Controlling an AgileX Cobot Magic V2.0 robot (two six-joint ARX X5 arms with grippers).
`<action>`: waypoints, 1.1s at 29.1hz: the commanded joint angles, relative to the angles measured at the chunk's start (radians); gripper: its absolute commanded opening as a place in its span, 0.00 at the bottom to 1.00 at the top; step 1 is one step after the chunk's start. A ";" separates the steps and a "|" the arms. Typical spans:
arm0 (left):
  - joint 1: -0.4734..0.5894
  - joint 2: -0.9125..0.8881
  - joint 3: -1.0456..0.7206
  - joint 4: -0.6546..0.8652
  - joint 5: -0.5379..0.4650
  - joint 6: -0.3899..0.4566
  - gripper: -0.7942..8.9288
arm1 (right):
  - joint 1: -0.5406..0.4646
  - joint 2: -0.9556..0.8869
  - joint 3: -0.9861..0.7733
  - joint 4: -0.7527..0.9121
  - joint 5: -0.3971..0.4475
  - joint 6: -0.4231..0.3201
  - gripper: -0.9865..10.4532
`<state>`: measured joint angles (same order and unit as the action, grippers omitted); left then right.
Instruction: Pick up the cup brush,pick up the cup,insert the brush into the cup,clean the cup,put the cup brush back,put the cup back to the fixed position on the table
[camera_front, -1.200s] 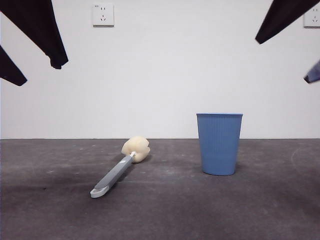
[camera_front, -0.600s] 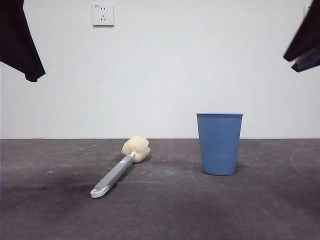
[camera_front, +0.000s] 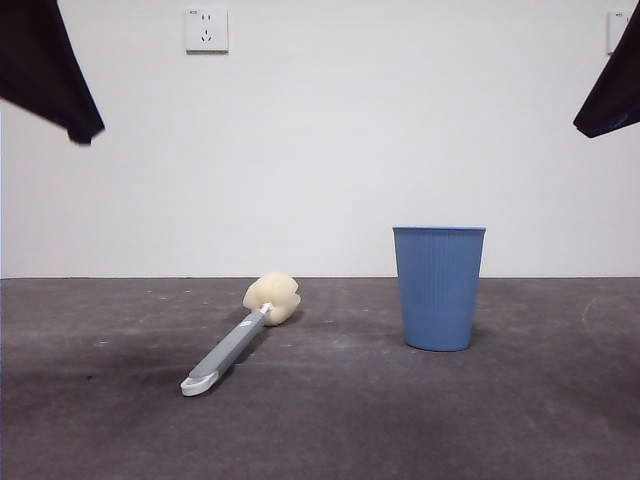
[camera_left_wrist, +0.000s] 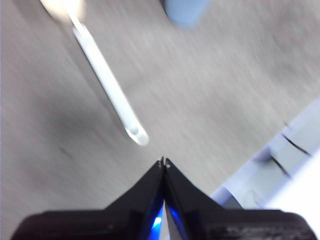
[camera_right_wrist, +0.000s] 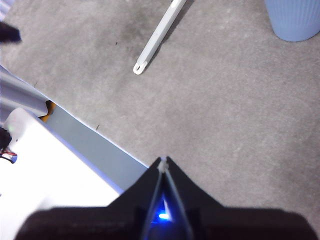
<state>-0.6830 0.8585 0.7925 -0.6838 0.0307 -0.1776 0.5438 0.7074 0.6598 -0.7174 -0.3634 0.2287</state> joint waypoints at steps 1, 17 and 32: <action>0.082 -0.072 -0.015 0.168 -0.047 0.176 0.08 | 0.003 -0.002 -0.002 0.002 0.002 0.006 0.09; 0.653 -0.683 -0.605 0.737 -0.055 0.186 0.08 | 0.003 -0.002 -0.002 0.002 0.002 0.006 0.09; 0.664 -0.829 -0.789 0.581 -0.052 0.072 0.08 | 0.003 -0.002 -0.002 0.002 0.002 0.006 0.09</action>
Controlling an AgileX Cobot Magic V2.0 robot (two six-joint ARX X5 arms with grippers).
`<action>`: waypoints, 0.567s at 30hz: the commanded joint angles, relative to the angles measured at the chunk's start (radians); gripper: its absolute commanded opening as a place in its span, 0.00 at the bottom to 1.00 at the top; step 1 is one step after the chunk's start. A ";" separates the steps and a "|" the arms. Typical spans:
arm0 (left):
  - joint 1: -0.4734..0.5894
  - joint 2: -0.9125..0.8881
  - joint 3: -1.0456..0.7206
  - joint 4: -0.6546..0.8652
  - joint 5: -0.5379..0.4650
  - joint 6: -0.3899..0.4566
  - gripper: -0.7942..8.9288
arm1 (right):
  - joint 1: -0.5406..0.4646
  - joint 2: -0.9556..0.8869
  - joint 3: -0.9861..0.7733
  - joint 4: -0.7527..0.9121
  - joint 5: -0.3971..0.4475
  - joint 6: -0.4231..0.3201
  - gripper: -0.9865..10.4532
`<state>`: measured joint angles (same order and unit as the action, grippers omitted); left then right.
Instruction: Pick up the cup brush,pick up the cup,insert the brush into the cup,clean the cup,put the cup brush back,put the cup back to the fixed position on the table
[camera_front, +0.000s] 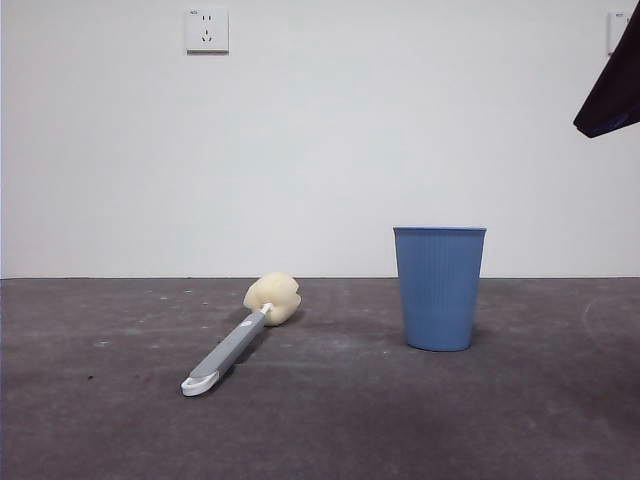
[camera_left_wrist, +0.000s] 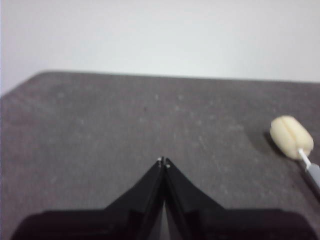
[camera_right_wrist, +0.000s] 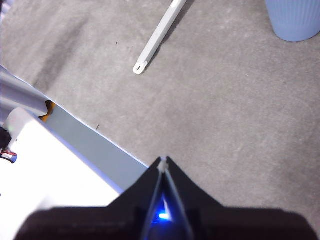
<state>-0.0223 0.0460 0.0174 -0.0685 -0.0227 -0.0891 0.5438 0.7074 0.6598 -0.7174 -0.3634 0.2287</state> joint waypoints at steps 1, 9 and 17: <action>0.003 -0.023 -0.013 -0.057 0.002 -0.016 0.08 | 0.003 -0.002 -0.002 0.002 0.002 0.006 0.09; 0.004 -0.044 -0.013 -0.119 0.015 -0.019 0.08 | 0.003 -0.002 -0.002 0.002 0.002 0.006 0.09; 0.004 -0.043 -0.013 -0.117 0.025 -0.019 0.08 | 0.003 -0.002 -0.002 0.002 0.002 0.006 0.09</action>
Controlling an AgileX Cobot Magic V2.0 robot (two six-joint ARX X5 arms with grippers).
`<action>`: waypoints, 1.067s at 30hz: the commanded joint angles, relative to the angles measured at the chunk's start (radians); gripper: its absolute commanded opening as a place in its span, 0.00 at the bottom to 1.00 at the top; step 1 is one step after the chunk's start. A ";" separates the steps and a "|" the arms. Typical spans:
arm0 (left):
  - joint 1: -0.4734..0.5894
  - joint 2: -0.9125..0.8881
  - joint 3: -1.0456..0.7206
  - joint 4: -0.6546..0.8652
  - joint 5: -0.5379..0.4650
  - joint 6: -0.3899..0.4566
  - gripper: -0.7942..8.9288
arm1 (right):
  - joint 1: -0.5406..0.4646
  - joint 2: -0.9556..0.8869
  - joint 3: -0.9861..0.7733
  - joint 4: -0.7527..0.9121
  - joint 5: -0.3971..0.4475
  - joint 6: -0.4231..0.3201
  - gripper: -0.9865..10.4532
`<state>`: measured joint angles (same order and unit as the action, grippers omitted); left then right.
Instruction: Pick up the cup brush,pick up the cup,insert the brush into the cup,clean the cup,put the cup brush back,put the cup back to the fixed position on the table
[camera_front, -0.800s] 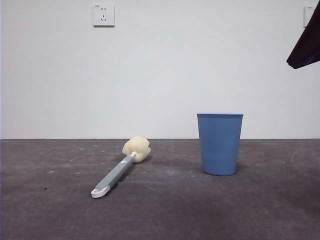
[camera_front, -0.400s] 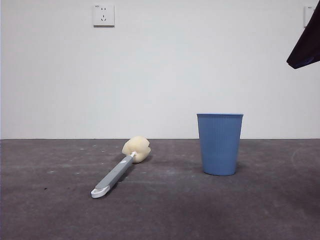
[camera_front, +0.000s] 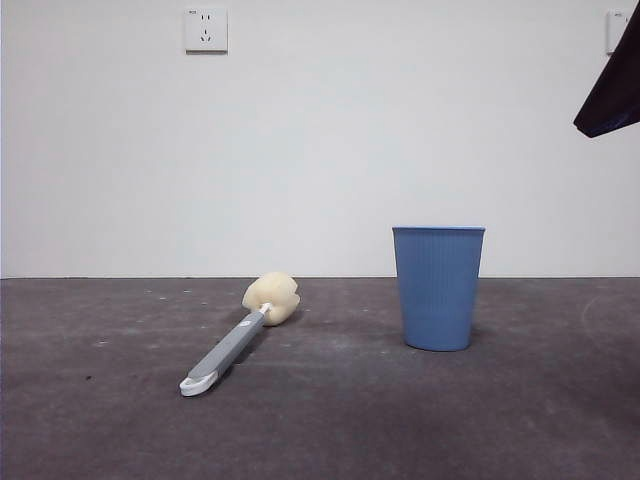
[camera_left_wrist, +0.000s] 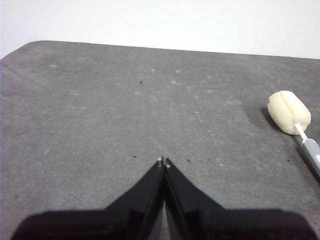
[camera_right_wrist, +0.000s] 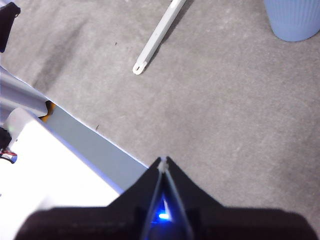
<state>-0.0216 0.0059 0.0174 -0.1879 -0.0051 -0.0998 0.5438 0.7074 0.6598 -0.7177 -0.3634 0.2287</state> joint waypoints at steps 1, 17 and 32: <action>0.003 -0.003 -0.013 0.002 0.007 -0.009 0.08 | 0.003 -0.002 -0.002 0.002 0.002 0.006 0.09; 0.003 -0.003 -0.013 0.002 0.007 -0.009 0.08 | 0.002 -0.007 -0.002 0.010 0.019 -0.052 0.09; 0.003 -0.003 -0.013 0.002 0.007 -0.008 0.08 | -0.397 -0.327 -0.257 0.454 0.154 -0.197 0.09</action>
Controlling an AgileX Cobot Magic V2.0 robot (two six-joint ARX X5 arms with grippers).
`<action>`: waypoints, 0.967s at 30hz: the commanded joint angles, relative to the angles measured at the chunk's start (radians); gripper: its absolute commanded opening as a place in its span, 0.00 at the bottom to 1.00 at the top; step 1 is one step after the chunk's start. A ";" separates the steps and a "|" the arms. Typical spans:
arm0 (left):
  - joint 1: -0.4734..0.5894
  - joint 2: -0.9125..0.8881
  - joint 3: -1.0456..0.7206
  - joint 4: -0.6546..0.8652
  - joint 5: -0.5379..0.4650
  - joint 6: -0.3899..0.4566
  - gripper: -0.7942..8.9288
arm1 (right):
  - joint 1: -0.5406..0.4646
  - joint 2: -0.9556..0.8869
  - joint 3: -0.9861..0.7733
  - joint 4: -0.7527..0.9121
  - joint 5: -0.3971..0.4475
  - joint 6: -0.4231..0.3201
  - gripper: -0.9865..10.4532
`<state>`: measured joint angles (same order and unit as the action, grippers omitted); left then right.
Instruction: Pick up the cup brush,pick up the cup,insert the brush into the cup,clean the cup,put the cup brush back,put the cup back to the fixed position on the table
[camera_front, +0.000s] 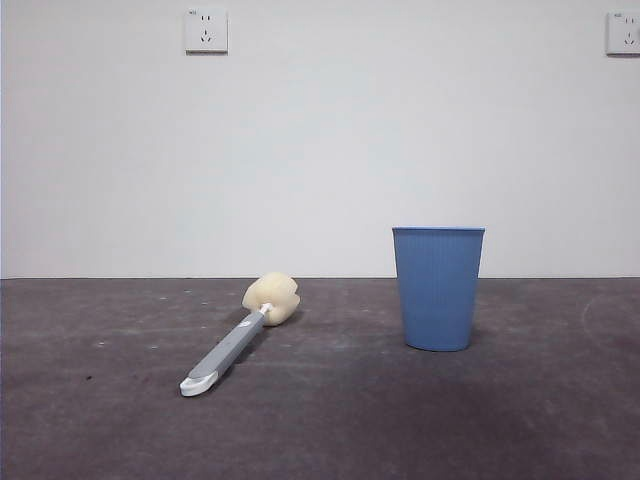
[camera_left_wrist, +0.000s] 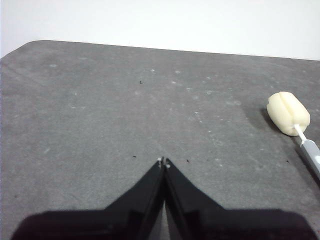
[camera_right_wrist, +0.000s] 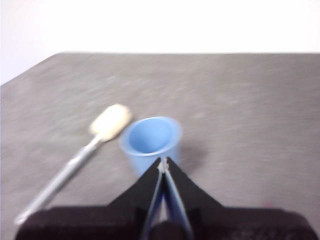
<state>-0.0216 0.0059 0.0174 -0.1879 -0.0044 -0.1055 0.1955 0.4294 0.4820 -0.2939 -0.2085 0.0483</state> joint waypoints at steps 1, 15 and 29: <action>0.003 -0.003 -0.013 0.002 0.006 -0.003 0.08 | -0.070 -0.078 -0.112 0.045 0.000 -0.016 0.09; 0.003 -0.003 -0.013 0.002 0.006 -0.003 0.08 | -0.138 -0.374 -0.405 0.114 0.009 -0.005 0.09; 0.003 -0.003 -0.013 0.002 0.006 -0.003 0.08 | -0.137 -0.428 -0.463 0.089 0.005 0.041 0.09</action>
<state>-0.0216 0.0059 0.0174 -0.1875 -0.0040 -0.1059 0.0593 0.0044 0.0334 -0.2062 -0.2050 0.0784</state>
